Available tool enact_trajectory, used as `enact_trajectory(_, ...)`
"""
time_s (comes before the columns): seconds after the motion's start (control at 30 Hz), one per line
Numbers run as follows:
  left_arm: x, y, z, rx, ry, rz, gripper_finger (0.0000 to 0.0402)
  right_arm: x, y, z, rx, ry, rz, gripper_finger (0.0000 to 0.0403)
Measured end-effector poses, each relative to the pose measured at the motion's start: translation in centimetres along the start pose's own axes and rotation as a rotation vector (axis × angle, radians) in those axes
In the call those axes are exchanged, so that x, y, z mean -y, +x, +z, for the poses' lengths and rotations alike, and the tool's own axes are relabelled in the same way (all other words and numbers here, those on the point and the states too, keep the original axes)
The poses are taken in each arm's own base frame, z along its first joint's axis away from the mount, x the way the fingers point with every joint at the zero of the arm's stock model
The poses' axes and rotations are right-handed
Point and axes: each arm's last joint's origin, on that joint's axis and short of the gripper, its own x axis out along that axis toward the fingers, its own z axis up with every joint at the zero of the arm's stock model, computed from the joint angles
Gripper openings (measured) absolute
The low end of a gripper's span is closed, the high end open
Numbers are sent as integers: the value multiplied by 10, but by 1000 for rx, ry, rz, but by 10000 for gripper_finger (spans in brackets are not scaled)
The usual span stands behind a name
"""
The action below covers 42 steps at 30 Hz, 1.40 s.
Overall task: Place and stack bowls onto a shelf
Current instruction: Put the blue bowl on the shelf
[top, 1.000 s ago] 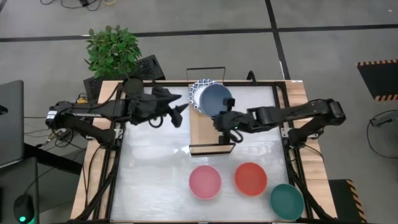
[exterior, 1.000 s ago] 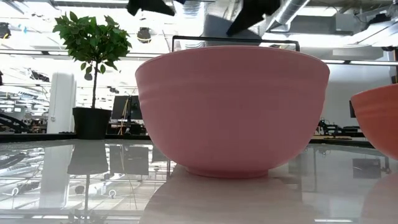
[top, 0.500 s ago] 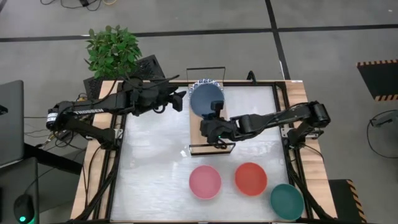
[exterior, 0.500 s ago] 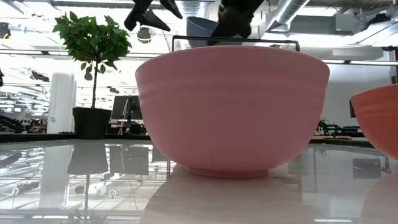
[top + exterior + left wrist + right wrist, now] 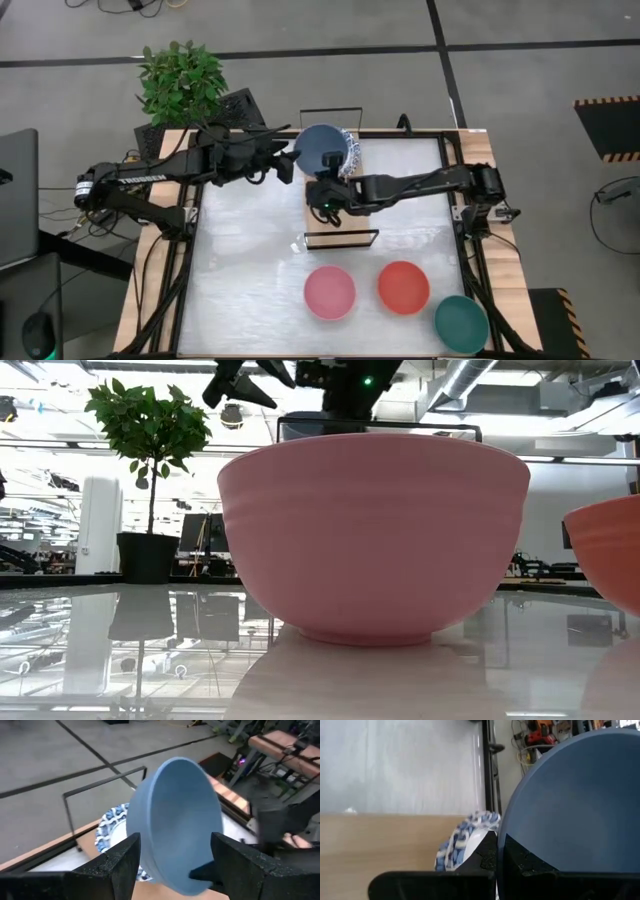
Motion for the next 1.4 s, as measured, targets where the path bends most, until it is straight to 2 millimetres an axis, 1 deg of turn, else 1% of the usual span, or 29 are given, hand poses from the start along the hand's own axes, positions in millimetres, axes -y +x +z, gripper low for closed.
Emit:
enact_trajectory(0.07, -1, 0, -2, -10, 14, 25, 226, 2, 0, 5, 14, 0, -6, 24)
enact_trajectory(0.23, -7, -1, -6, -22, 57, 142, 226, 4, -2, 8, 23, 0, -10, 24)
enact_trajectory(0.43, -8, 0, -6, -14, 32, 152, 226, 4, -2, 9, 29, 7, -12, 24)
enact_trajectory(0.57, -9, 6, -8, -33, 30, 160, 226, 4, -4, 12, 54, 18, -19, 24)
enact_trajectory(0.77, -9, 22, -16, -91, 16, 139, 220, 0, -7, 15, 72, 3, -16, 24)
enact_trajectory(0.83, -10, 23, -16, -92, 7, 140, 207, 0, -7, 14, 67, -1, -13, 24)
enact_trajectory(0.93, -10, 23, -15, -76, 2, 151, 172, 0, -7, 13, 63, -4, -11, 24)
enact_trajectory(1.17, -11, 22, -14, -74, 4, 156, 47, 1, -8, 16, 82, 19, -20, 33)
enact_trajectory(1.23, -11, 22, -14, -67, 16, 168, 17, 1, -8, 17, 93, 26, -23, 38)
enact_trajectory(1.27, -11, 22, -14, -66, 18, 171, 10, 1, -8, 18, 97, 30, -23, 40)
enact_trajectory(1.4, -13, 23, -13, -65, 25, 178, 7, 2, -8, 19, 113, 44, -22, 53)
